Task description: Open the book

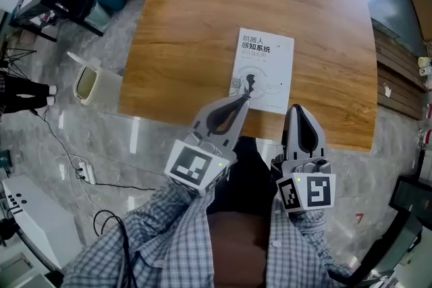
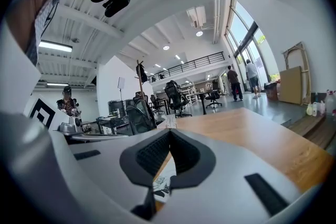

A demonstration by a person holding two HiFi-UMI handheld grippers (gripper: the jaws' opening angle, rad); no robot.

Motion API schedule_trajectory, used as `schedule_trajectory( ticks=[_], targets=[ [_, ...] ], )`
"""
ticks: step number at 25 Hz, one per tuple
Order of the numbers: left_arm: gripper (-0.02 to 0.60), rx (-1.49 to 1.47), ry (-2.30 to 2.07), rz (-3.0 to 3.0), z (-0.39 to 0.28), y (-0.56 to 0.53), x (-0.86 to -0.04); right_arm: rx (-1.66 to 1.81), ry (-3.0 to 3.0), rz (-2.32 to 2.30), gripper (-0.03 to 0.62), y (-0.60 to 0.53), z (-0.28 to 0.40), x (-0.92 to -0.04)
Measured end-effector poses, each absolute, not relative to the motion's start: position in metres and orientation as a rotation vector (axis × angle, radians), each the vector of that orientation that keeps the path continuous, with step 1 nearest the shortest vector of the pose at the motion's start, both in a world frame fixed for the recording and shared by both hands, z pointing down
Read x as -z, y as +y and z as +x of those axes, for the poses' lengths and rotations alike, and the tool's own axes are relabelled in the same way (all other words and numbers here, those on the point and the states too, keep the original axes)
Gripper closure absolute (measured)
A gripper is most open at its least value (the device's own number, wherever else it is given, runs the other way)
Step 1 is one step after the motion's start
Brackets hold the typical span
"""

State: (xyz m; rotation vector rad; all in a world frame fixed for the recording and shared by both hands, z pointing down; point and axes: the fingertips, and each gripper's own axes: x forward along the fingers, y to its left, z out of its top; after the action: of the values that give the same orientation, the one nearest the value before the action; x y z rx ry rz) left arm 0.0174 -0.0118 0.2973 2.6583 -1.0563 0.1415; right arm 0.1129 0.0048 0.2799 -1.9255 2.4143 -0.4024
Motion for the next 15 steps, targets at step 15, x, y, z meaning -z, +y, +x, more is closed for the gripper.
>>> schedule_trajectory(
  ticks=[15],
  targets=[
    [0.574, -0.303, -1.179, 2.521, 0.071, -0.098, -0.346, 0.691, 2.551, -1.843, 0.576, -0.081, 0.174, -0.341]
  ],
)
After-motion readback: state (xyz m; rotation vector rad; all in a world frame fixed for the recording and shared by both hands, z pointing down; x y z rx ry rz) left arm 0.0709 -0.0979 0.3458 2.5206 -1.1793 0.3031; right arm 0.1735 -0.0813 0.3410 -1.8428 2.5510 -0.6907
